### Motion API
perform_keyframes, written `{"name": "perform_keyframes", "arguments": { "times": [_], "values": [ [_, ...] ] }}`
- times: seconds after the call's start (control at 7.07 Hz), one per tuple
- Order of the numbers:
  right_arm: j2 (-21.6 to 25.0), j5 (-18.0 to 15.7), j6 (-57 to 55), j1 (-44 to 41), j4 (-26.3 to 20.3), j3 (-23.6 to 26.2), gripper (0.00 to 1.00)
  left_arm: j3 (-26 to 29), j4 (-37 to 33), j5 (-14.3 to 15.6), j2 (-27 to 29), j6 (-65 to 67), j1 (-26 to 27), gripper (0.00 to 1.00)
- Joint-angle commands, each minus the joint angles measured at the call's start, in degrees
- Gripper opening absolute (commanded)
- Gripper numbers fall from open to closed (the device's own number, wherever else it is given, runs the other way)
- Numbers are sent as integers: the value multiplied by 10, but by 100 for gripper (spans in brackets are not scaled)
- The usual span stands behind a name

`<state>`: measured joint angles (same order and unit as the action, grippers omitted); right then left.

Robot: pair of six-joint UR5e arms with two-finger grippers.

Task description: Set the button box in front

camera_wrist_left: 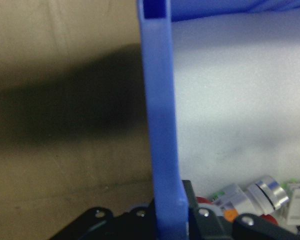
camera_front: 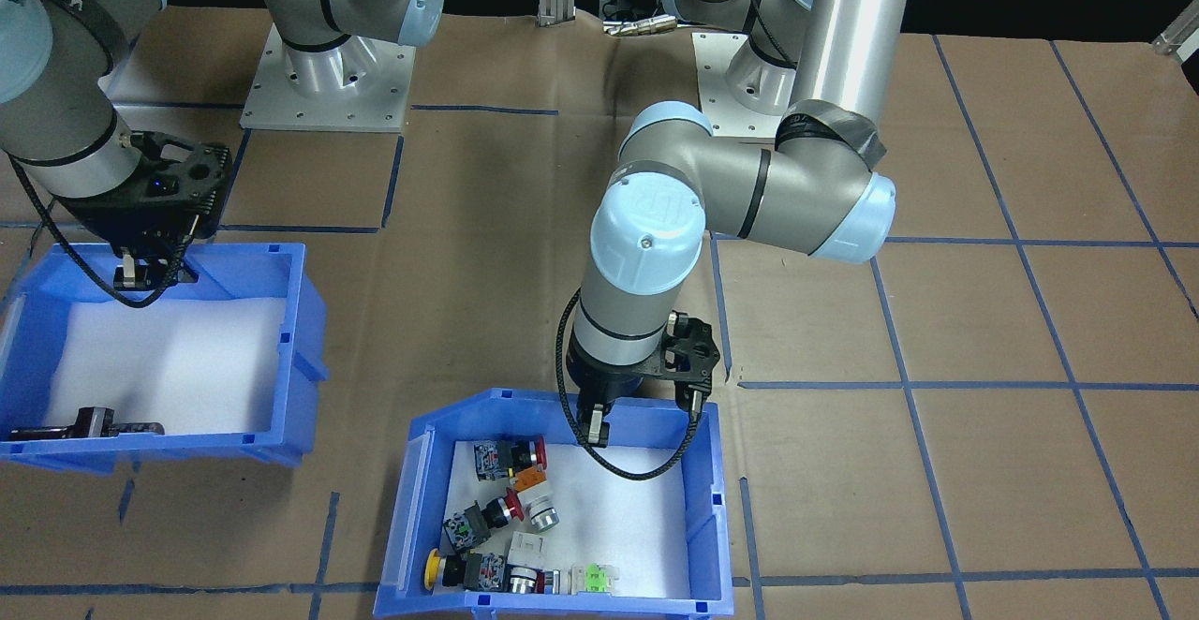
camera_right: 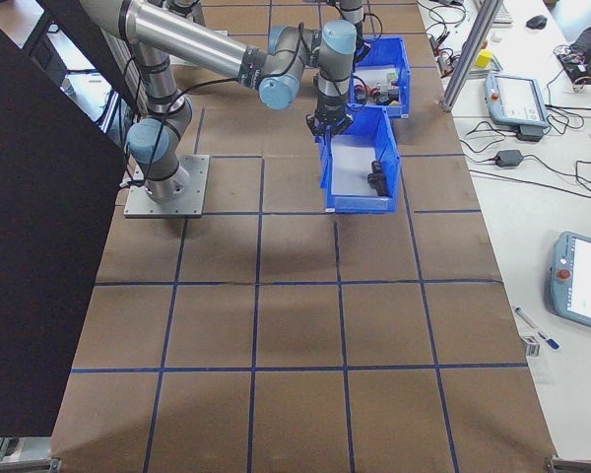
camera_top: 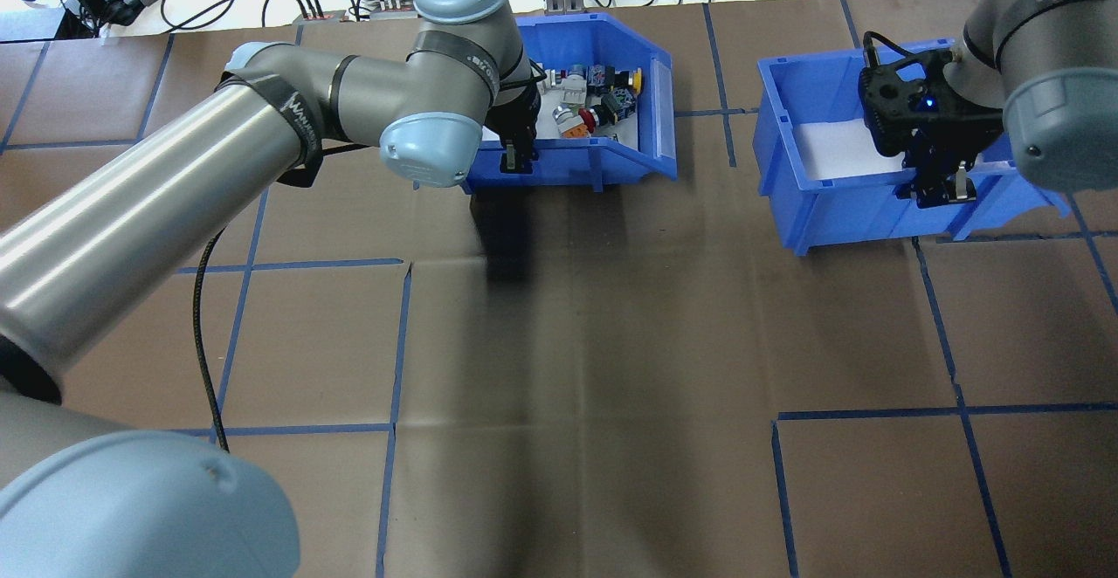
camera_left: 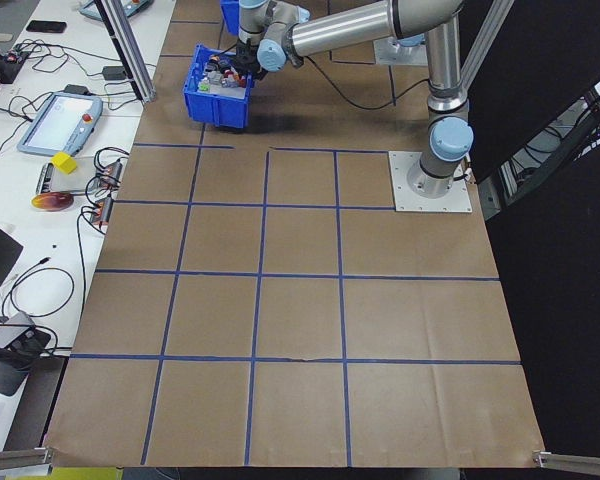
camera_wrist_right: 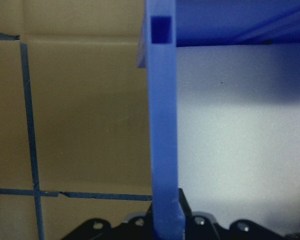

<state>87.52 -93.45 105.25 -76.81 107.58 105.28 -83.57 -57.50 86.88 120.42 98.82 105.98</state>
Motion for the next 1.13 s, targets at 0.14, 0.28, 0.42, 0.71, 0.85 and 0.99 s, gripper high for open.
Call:
{"name": "perform_keyframes", "arguments": {
  "times": [0.14, 0.28, 0.42, 0.71, 0.85, 0.99],
  "values": [
    [27, 13, 9, 3, 1, 38, 7, 40, -46, 7, 34, 8, 19, 1],
    [27, 13, 8, 3, 1, 38, 7, 39, -52, 7, 34, 15, 22, 1],
    [28, 13, 7, 3, 0, 38, 7, 40, -53, 7, 34, 26, 26, 1],
    [33, 13, 6, 3, -7, 39, 7, 40, -67, 7, 26, 27, 27, 1],
    [41, 12, 6, 2, -8, 43, 7, 45, -66, 24, 34, 26, 27, 16],
    [53, 13, 6, 1, -5, 58, 7, 42, -65, 40, 33, 21, 27, 71]
  ]
}}
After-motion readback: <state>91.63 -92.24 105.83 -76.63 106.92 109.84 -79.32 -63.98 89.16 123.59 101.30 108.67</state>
